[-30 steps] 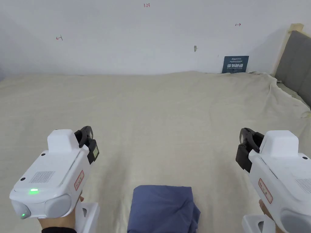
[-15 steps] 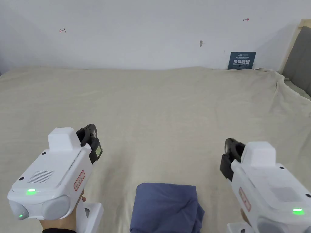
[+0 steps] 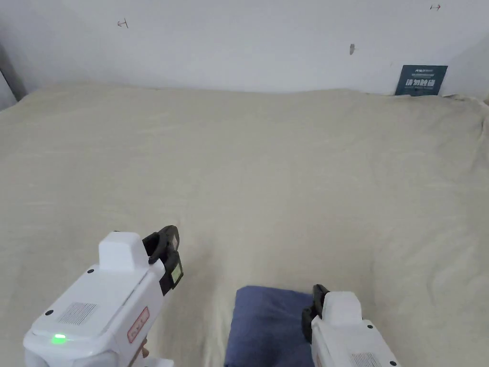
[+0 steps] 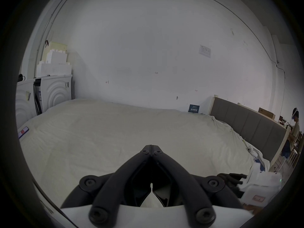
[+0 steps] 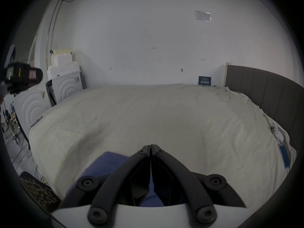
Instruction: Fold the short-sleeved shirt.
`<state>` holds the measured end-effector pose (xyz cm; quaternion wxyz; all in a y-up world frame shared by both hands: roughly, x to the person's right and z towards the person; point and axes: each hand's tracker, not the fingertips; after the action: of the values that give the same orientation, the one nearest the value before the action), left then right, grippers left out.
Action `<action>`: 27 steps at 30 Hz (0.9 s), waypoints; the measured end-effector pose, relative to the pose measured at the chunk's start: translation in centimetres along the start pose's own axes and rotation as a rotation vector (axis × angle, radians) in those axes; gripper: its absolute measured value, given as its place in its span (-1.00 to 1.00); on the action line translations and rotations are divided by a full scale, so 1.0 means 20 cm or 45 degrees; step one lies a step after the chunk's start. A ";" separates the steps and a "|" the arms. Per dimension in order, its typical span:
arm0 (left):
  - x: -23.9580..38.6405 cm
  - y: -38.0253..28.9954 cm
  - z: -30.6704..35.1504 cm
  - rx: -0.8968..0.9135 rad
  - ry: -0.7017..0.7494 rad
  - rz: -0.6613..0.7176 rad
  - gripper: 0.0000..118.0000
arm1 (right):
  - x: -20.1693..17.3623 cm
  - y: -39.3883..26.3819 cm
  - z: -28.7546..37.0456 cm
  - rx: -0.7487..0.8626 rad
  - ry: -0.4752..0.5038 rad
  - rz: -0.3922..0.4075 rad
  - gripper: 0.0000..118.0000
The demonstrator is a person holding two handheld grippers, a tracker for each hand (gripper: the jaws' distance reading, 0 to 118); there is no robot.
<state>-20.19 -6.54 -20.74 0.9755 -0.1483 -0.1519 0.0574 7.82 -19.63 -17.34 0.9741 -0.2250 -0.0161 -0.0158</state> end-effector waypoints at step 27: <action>-0.03 -0.41 -0.44 -0.815 -0.295 0.404 0.81 | 0.03 -0.33 -0.08 -0.155 0.025 -0.021 -1.00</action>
<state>-17.51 -16.77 -26.48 0.8350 -0.4601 -0.2467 0.1737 8.15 -26.30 -15.83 0.9586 -0.2834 -0.0073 -0.0270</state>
